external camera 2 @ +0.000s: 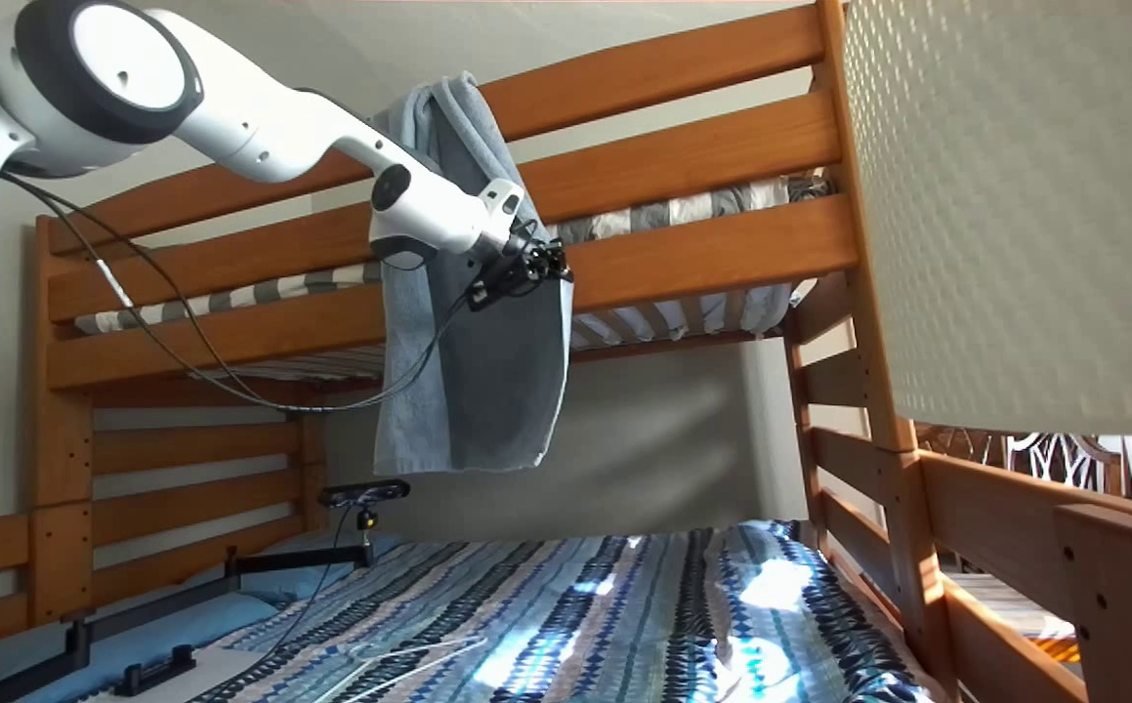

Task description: Remove the blue cloth and towel and put them on the bed

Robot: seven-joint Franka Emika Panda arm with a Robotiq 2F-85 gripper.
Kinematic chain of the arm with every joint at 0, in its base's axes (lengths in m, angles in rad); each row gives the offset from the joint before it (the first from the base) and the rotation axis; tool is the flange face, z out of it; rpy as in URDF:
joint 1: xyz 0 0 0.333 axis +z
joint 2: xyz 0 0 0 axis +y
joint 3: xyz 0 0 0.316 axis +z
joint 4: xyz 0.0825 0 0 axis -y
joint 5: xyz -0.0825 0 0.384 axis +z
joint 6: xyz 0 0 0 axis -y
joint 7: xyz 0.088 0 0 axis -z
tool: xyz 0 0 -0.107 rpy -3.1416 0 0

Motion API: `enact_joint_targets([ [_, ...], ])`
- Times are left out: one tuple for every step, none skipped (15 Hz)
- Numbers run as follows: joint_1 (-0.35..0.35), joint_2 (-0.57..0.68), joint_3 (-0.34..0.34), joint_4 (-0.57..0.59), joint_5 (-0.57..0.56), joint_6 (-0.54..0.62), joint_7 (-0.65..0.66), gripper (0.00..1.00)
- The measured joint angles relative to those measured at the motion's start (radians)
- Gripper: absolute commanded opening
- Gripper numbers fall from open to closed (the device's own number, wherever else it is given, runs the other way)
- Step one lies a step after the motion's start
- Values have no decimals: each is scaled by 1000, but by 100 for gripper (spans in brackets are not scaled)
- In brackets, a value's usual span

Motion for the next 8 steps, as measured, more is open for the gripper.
enact_joint_targets([
  [-5,23,-14,2,0,32,-3,1],
  [-9,45,-28,1,0,65,-4,1],
  [-13,70,-42,2,1,97,-5,1],
  [-18,95,-56,2,6,124,-5,1],
  [-23,119,-68,5,12,148,-6,1],
  [-28,142,-78,8,25,167,-12,1],
  [-34,164,-87,15,42,184,-21,1],
  [-39,185,-93,22,65,200,-34,1],
])
